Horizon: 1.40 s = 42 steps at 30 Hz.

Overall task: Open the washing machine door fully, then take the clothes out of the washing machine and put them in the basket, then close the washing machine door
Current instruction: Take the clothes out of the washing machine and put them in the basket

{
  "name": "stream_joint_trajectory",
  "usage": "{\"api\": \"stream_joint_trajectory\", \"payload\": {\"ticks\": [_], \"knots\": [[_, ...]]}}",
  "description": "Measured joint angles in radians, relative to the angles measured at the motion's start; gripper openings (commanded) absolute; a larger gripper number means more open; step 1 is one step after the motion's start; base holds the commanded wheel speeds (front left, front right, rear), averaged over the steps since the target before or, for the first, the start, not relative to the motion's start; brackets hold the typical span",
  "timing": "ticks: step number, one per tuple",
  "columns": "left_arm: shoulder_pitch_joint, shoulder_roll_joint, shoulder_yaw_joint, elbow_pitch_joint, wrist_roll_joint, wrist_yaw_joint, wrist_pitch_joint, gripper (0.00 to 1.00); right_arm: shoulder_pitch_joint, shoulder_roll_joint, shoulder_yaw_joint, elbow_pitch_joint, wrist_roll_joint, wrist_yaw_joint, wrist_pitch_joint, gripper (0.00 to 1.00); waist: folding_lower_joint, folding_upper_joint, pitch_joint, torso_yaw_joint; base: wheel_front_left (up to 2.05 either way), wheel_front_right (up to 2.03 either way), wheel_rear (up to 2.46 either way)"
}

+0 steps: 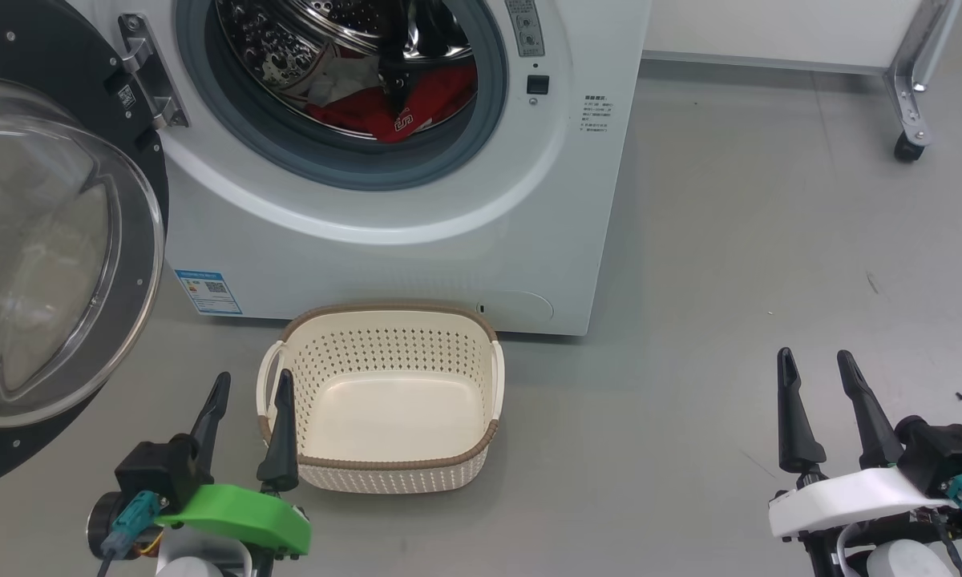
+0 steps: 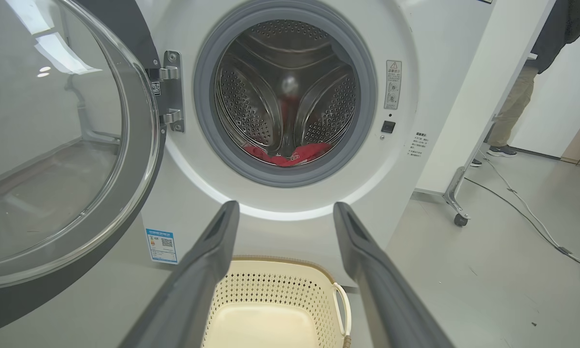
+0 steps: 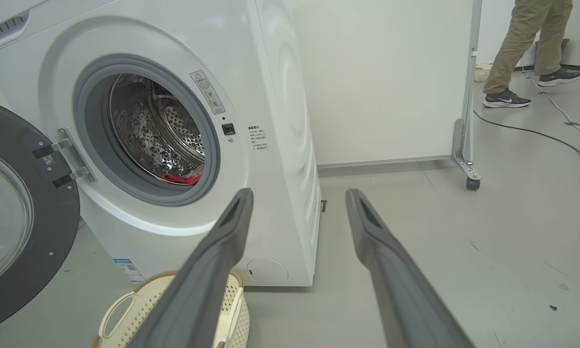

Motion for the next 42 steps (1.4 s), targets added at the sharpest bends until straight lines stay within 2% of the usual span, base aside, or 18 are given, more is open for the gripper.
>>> {"api": "stream_joint_trajectory", "payload": {"ticks": [25,42], "knots": [[0.016,-0.012,0.005,-0.025,0.017,-0.002,0.000,1.00,0.000,0.005,0.001,0.000,-0.006,0.001,-0.001,1.00,0.0000,0.0000,0.005,0.005,0.00,0.00,0.00],[0.021,-0.015,0.010,-0.030,0.016,-0.028,0.000,1.00,0.000,0.006,0.008,0.003,-0.006,0.009,-0.001,1.00,0.0000,0.0000,0.009,0.004,0.18,-0.18,0.00]]}}
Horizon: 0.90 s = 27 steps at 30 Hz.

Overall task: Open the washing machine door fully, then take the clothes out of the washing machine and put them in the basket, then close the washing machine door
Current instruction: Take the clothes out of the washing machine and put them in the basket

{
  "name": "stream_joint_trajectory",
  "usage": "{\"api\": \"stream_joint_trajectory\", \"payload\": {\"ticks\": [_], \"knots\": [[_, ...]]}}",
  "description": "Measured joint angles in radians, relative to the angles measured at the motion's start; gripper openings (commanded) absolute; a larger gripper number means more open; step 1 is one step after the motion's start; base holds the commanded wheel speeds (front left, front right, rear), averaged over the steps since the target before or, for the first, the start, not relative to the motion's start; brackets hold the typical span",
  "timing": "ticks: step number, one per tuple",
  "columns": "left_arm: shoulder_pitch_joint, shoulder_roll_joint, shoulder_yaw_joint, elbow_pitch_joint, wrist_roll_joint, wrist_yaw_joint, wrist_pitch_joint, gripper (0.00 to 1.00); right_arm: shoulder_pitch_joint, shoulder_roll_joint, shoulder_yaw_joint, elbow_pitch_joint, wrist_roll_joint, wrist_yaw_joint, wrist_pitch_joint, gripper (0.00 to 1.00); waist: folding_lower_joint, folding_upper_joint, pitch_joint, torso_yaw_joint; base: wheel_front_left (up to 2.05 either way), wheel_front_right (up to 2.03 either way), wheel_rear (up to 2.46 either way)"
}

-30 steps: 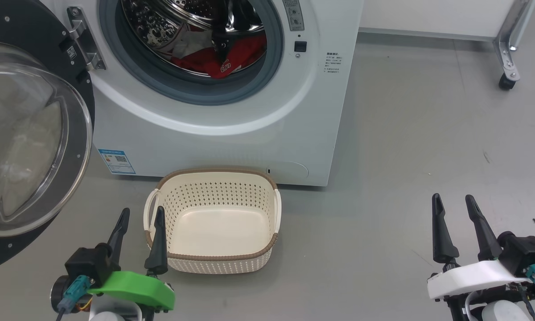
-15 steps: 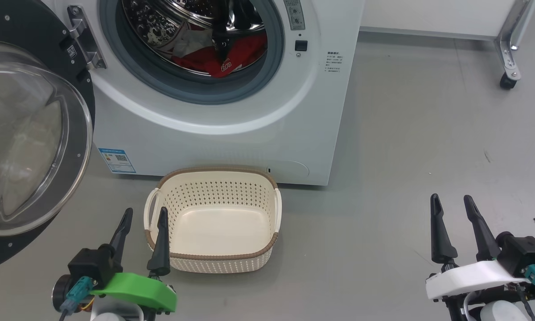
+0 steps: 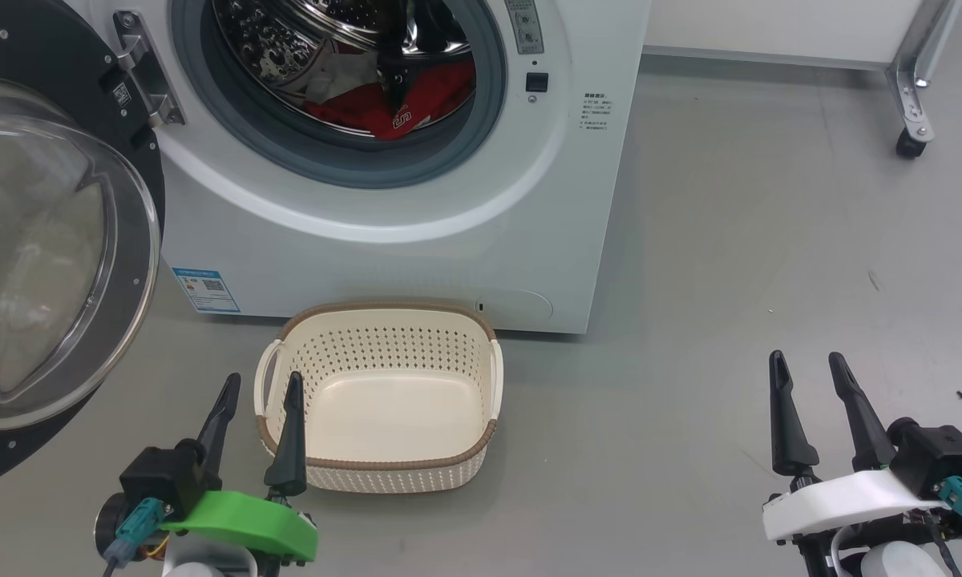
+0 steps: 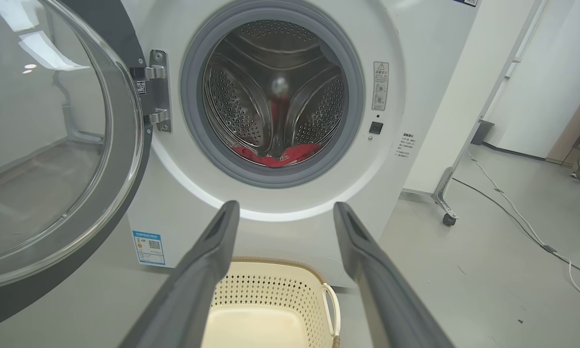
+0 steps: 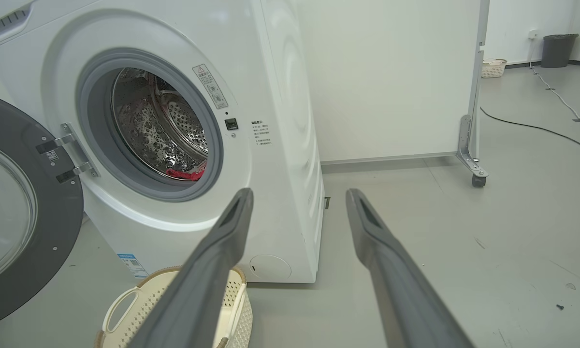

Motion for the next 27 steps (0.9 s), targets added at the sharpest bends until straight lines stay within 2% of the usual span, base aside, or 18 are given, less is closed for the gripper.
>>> {"api": "stream_joint_trajectory", "payload": {"ticks": [13,27], "knots": [[0.000,-0.005,0.027,-0.005,-0.016,-0.004,0.000,1.00,0.000,0.002,0.000,0.008,0.000,0.000,0.000,1.00,0.0000,0.0000,-0.009,0.006,0.61,-0.73,0.12],[0.005,-0.004,0.030,-0.005,0.007,0.003,0.000,1.00,0.000,0.013,0.000,0.012,0.000,0.000,0.000,1.00,0.0000,0.0000,-0.004,0.009,0.85,-1.36,0.51]]}}
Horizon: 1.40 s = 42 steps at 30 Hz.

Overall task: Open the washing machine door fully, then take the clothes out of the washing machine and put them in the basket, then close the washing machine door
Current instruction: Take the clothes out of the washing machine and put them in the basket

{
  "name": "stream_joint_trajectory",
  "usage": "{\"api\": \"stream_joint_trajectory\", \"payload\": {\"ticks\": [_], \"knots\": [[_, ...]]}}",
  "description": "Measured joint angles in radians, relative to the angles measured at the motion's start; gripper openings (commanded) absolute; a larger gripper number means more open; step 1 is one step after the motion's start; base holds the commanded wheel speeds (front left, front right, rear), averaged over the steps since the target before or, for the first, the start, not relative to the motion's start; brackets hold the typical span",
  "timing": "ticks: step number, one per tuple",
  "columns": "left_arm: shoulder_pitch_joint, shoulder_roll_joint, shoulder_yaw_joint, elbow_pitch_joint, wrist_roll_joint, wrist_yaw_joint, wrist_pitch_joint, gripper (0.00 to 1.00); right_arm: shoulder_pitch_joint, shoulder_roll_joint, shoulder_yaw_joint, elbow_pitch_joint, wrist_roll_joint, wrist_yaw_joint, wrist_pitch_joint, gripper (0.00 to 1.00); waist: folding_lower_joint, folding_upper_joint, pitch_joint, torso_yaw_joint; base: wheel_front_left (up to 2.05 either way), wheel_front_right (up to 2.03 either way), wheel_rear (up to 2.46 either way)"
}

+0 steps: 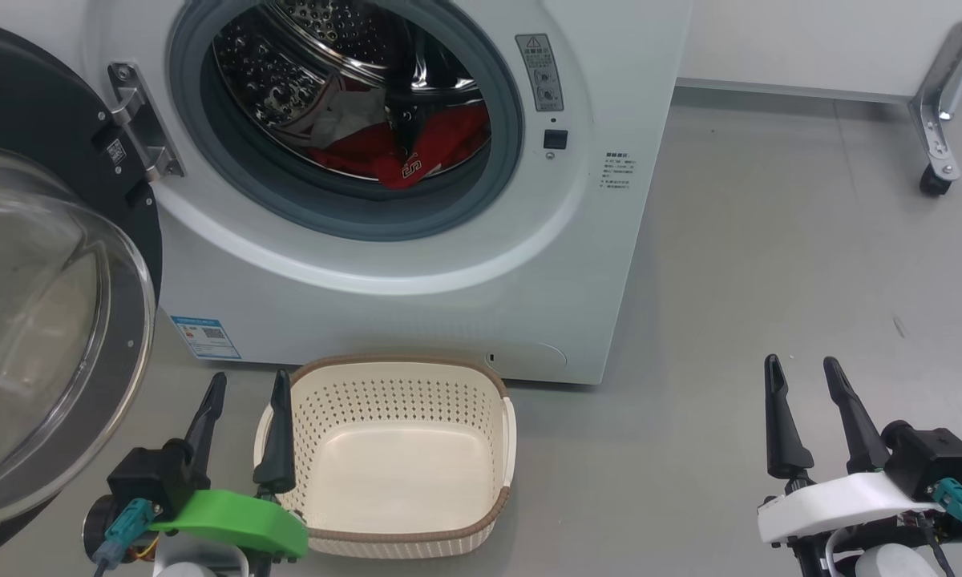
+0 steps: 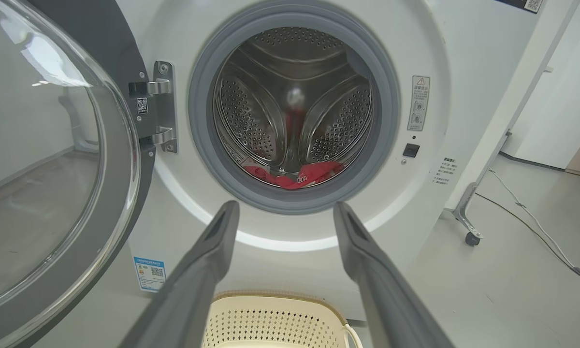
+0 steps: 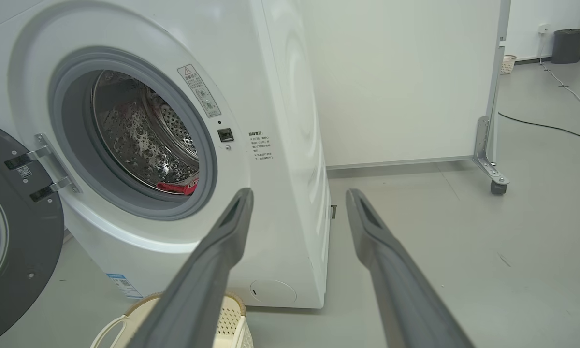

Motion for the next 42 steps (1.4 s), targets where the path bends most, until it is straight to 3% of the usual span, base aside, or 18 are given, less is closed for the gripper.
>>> {"api": "stream_joint_trajectory", "payload": {"ticks": [21,42], "knots": [[0.003,-0.001,-0.007,0.000,0.024,0.007,0.000,1.00,0.000,0.004,0.000,0.006,0.000,0.000,0.000,1.00,0.0000,0.0000,-0.002,0.001,0.94,-1.04,0.10],[0.012,-0.001,-0.007,-0.001,0.026,-0.002,0.000,1.00,0.000,0.004,-0.001,0.006,0.000,0.001,0.000,1.00,0.0000,0.0000,0.010,0.000,0.30,-0.30,0.00]]}}
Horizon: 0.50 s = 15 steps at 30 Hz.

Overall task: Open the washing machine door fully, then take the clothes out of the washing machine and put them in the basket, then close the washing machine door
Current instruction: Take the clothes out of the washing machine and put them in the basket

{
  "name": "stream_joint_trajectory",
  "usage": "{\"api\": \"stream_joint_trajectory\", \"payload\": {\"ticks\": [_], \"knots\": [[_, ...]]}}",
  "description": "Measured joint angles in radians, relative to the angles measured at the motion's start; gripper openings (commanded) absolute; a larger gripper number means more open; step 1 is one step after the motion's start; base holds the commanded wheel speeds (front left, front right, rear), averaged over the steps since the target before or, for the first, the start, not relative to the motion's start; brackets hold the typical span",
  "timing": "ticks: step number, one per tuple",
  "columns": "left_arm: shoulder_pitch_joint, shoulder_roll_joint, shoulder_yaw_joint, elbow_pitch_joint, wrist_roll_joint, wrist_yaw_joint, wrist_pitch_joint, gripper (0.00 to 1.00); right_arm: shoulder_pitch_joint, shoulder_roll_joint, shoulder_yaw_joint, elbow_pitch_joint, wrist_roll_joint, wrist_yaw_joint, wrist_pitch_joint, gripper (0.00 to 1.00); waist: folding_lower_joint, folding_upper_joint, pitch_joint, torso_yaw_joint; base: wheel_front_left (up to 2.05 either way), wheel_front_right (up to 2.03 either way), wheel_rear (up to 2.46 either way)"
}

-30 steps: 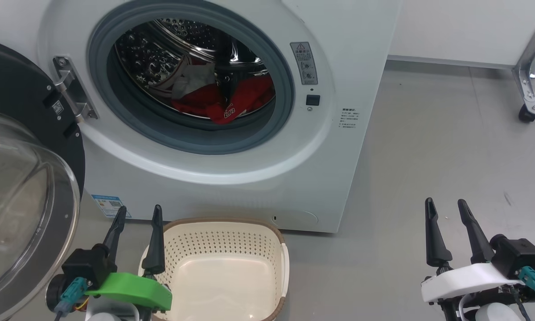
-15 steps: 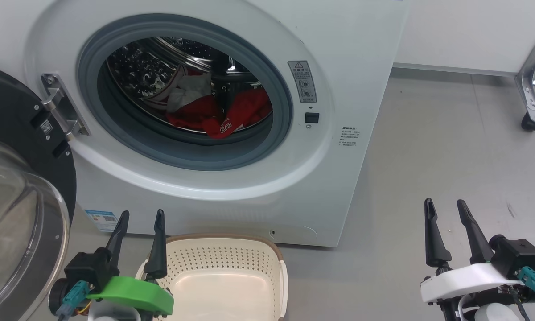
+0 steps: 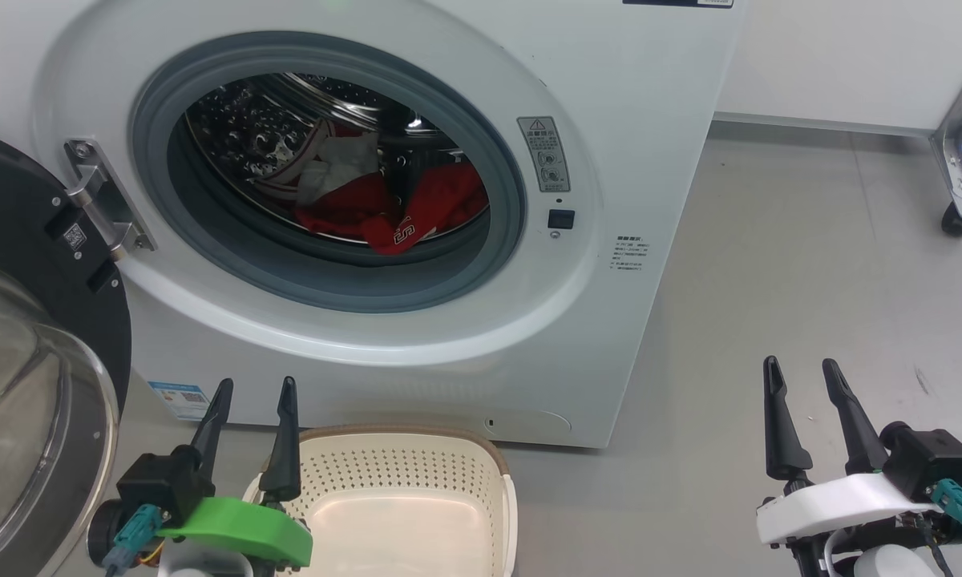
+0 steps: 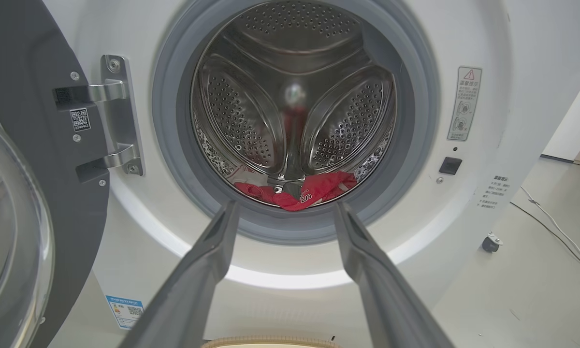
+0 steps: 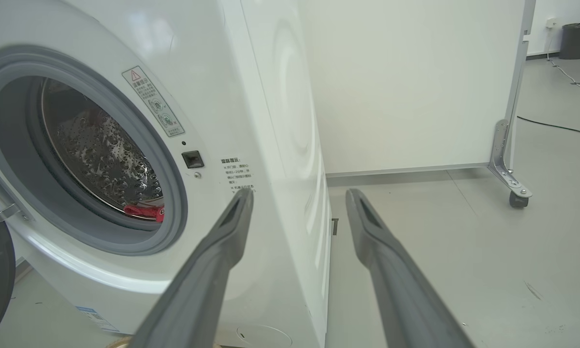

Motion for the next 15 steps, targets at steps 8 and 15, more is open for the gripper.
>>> {"api": "stream_joint_trajectory", "payload": {"ticks": [8,15], "knots": [[0.000,0.000,-0.008,0.005,0.006,0.000,0.000,1.00,0.000,0.000,0.000,0.000,0.000,0.000,0.000,1.00,0.0000,0.0000,0.007,-0.003,0.00,0.00,0.00],[0.000,0.000,-0.010,0.008,0.006,0.000,0.000,1.00,0.000,0.001,0.000,0.000,0.000,0.000,0.000,1.00,0.0000,0.0000,0.011,-0.008,0.00,0.00,0.00]]}}
